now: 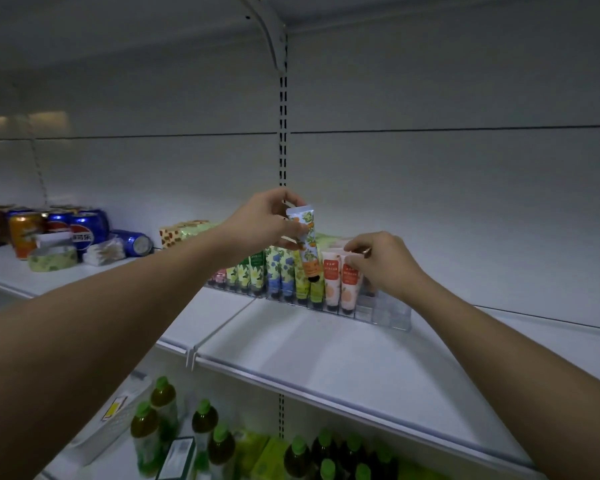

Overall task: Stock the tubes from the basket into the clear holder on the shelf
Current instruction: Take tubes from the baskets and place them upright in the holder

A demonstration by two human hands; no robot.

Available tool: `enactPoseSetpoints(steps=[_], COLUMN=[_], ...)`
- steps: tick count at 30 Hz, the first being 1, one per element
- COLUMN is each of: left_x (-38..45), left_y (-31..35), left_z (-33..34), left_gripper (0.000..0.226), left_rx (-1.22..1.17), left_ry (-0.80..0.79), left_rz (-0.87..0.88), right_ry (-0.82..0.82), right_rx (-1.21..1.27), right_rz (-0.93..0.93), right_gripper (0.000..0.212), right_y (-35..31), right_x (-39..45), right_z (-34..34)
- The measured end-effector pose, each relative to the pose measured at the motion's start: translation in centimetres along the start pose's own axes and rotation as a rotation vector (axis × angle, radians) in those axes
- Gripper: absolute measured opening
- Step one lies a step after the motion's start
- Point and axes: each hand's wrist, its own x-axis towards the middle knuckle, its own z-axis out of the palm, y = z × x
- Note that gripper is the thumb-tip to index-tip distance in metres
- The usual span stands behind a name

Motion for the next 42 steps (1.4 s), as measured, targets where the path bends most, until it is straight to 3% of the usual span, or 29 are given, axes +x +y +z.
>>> enactPoseSetpoints(steps=[3, 6, 10, 15, 27, 42], left_x=[1.1, 2.2, 4.1, 6.6, 10.8, 10.8], left_y=[0.4, 1.2, 2.3, 3.5, 0.3, -1.0], left_z=[1.3, 2.8, 5.1, 8.7, 14.2, 16.3], left_gripper=[0.014, 0.009, 0.013, 0.014, 0.017, 0.025], left_rx=[-0.007, 0.016, 0.129, 0.154, 0.544, 1.095], left_ry=[-0.012, 0.0, 0.064, 0.057, 0.065, -0.018], left_rz=[0.037, 0.075, 0.113, 0.133, 0.1, 0.276], right_ry=[0.078, 0.102, -0.145, -0.386, -0.357, -0.342], right_rx=[0.071, -0.069, -0.302, -0.41, -0.365, -0.353], right_rz=[0.063, 0.188, 0.353, 0.372, 0.35, 0.355], right_gripper=[0.021, 0.019, 0.032, 0.057, 0.058, 0.058], right_y=[1.9, 5.9, 11.2, 12.8, 13.3, 13.7], right_x=[-0.3, -1.8, -6.4, -9.4, -9.7, -9.6], right_z=[-1.4, -2.7, -3.0, -3.1, -2.8, -2.6])
